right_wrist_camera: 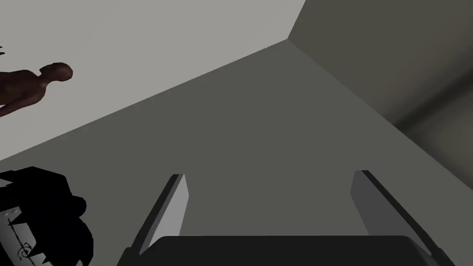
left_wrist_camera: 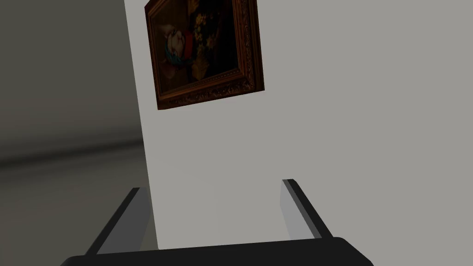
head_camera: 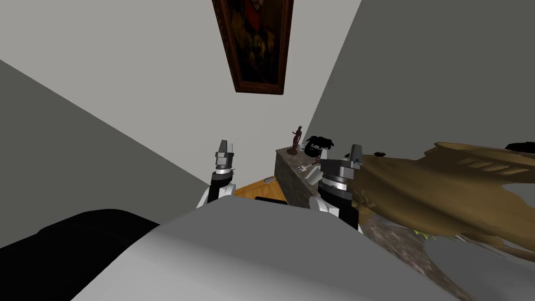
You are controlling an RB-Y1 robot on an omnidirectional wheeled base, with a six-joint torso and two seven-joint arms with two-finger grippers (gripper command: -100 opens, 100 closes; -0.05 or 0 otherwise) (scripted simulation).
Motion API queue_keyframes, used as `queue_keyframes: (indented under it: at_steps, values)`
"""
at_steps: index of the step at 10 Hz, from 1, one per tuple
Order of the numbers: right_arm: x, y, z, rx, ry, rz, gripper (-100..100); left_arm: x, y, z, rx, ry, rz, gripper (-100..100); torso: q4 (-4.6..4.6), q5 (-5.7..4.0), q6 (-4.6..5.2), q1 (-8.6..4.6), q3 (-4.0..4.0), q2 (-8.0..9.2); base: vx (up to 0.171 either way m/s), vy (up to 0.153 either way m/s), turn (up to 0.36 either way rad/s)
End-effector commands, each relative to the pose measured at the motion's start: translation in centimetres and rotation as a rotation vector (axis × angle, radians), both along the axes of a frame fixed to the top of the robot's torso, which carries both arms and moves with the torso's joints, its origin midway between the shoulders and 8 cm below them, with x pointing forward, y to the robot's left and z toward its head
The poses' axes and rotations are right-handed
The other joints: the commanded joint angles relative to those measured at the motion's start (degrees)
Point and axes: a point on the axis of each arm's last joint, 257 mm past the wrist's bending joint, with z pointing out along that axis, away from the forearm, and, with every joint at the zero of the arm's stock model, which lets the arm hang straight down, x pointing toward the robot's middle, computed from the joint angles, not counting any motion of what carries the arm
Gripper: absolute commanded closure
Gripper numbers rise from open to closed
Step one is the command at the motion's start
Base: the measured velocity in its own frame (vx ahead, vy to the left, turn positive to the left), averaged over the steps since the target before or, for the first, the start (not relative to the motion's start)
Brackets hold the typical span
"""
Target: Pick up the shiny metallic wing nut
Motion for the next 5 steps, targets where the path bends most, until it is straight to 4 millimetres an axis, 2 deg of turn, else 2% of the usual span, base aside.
queue_keyframes:
  at_steps: [1, 3, 5]
  values:
    - [0.4, 0.4, -0.5, -0.027, 0.016, 0.021, -100, 0.0, 0.0, 0.0, 0.0, 0.0, 0.0, 0, 0.0, 0.0, 0.0, 0.0, 0.0, 0.0, -0.027, 0.043, -0.003]
    - [1.0, 0.9, -1.2, -0.057, 0.039, 0.045, -100, 0.0, 0.0, 0.0, 0.0, 0.0, 0.0, 0, 0.03, 0.05, 0.0, 0.26, 0.08, 0.14, -0.058, 0.082, -0.011]
    - [1.8, 1.3, -2.4, -0.092, 0.074, 0.071, -100, 0.0, 0.0, 0.0, 0.0, 0.0, 0.0, 0, 0.06, 0.08, 0.0, 0.37, 0.16, 0.27, -0.067, 0.116, -0.005]
